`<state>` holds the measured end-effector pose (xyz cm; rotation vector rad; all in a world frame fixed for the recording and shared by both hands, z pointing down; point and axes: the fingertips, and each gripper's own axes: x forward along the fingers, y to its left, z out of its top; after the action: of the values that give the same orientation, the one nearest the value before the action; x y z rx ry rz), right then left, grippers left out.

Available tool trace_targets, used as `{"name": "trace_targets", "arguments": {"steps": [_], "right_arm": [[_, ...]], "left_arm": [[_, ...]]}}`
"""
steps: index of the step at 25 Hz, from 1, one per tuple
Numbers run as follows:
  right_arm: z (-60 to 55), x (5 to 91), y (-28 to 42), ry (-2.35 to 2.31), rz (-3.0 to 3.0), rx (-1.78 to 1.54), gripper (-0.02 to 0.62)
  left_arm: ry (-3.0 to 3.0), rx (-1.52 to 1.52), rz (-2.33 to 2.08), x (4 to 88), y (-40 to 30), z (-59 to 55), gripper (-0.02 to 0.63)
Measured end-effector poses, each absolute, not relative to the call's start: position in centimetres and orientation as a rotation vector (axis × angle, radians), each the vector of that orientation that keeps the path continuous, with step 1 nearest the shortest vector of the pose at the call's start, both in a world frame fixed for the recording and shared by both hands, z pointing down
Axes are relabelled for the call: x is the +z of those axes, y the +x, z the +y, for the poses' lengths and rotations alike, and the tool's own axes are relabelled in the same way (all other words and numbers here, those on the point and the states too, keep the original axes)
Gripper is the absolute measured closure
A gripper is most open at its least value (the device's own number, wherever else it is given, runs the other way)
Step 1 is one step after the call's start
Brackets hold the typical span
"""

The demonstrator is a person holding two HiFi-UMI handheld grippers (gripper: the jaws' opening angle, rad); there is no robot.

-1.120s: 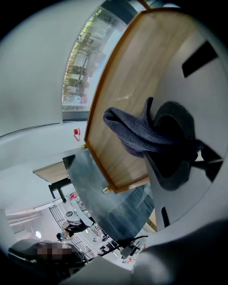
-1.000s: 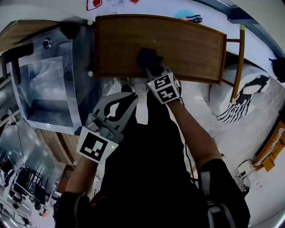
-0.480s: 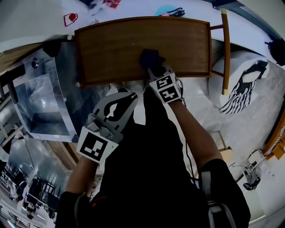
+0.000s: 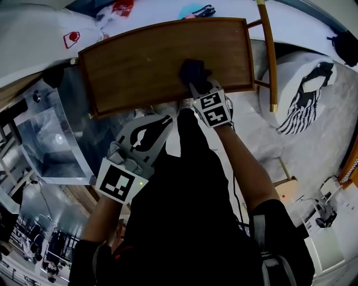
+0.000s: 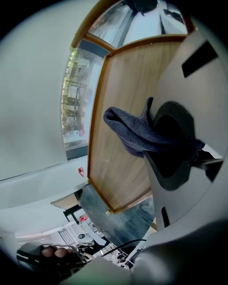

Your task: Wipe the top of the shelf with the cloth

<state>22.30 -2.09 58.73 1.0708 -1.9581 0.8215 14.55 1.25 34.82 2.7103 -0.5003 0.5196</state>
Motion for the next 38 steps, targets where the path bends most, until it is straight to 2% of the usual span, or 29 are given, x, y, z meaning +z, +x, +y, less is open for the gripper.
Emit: {"name": "trace_targets", "arguments": {"steps": [25, 32, 38], "right_arm": [[-2.3, 58.4, 38.4, 1.395, -1.721, 0.861, 0.54], [-2.5, 58.2, 39.2, 1.401, -1.692, 0.851, 0.54], [-4.0, 55.9, 36.9, 1.399, -1.762, 0.829, 0.54]], "left_arm": [[2.741, 0.541, -0.357, 34.7, 20.1, 0.4, 0.578], [2.756, 0.535, -0.371, 34.2, 19.6, -0.2, 0.578], [2.769, 0.522, -0.436, 33.0, 17.5, -1.0, 0.578]]}}
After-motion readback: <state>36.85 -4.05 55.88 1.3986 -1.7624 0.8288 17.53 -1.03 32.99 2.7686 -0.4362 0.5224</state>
